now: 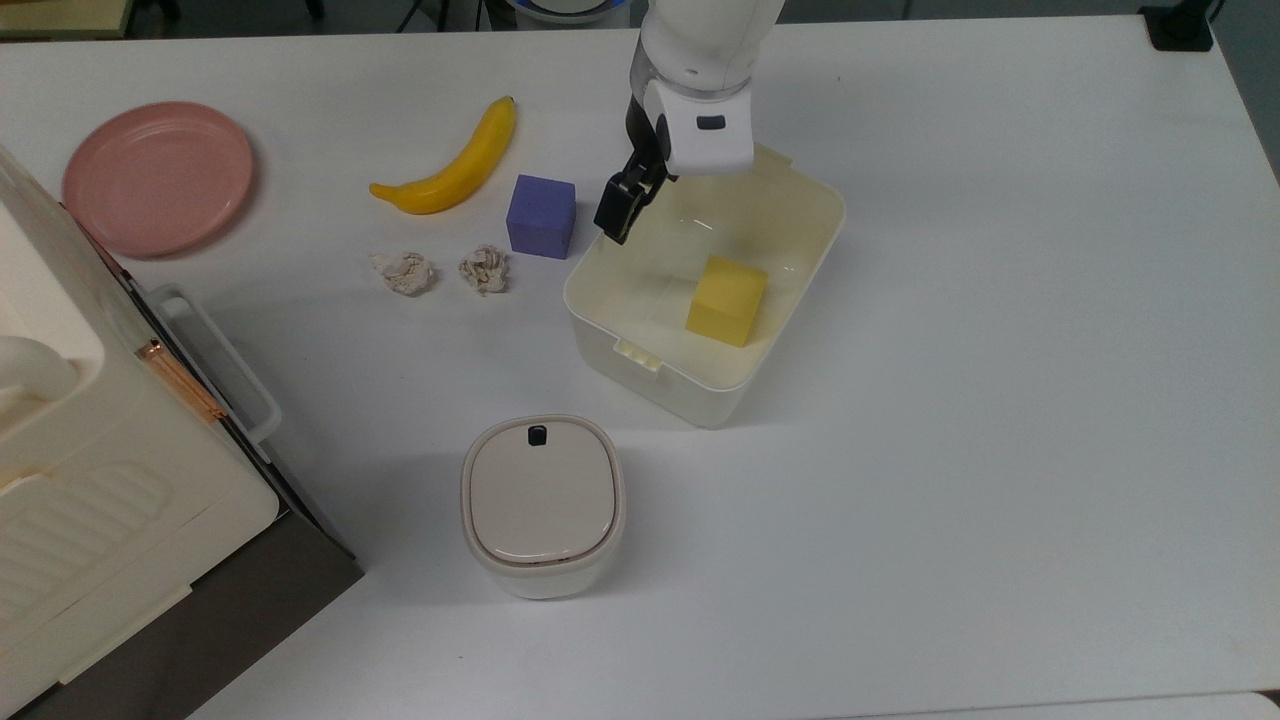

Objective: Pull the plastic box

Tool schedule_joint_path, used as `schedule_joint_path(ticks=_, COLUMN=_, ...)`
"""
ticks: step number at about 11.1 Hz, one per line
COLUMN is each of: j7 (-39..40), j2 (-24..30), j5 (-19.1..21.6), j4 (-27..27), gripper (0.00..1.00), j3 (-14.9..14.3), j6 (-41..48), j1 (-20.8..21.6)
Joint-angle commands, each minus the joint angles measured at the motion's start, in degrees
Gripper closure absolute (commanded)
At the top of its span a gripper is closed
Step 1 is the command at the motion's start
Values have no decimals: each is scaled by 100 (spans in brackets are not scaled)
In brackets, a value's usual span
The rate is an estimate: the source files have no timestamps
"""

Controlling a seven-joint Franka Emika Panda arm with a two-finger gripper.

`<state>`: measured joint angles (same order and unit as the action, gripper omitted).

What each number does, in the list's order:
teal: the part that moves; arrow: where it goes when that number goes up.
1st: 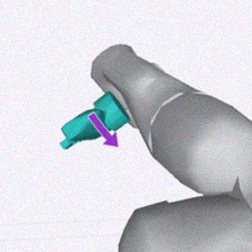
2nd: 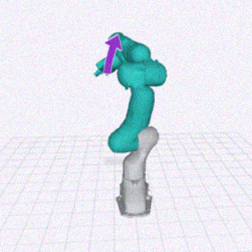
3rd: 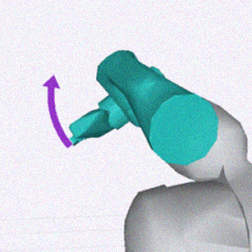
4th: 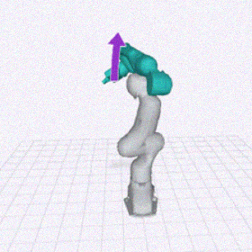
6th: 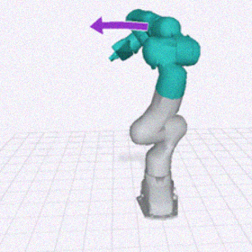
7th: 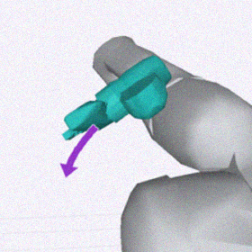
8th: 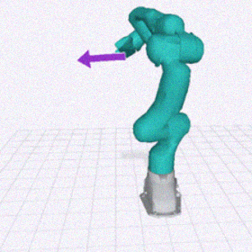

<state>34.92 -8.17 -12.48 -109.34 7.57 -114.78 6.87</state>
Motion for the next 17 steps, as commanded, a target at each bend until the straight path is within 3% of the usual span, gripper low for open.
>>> schedule_joint_path(ticks=1, j7=-2261, j2=167, j5=691, j4=657, gripper=0, j3=7, j6=51, j1=86)
schedule_joint_path(ticks=4, j7=-4409, j2=447, j5=764, j4=1185, gripper=0, j3=16, j6=918, j1=-281)
schedule_joint_path(ticks=5, j7=-4728, j2=596, j5=764, j4=1405, gripper=0, j3=25, j6=1435, j1=-466)
schedule_joint_path(ticks=6, j7=-4784, j2=719, j5=756, j4=1624, gripper=0, j3=16, j6=1928, j1=-703)
schedule_joint_path(ticks=9, j7=-4925, j2=870, j5=799, j4=2022, gripper=0, j3=-150, j6=2608, j1=-767)
schedule_joint_path(ticks=13, j7=-4698, j2=905, j5=1185, j4=1969, gripper=0, j3=-475, j6=2522, j1=-767)
schedule_joint_path(ticks=17, j7=-4503, j2=914, j5=1239, j4=1961, gripper=0, j3=-502, j6=2486, j1=-758)
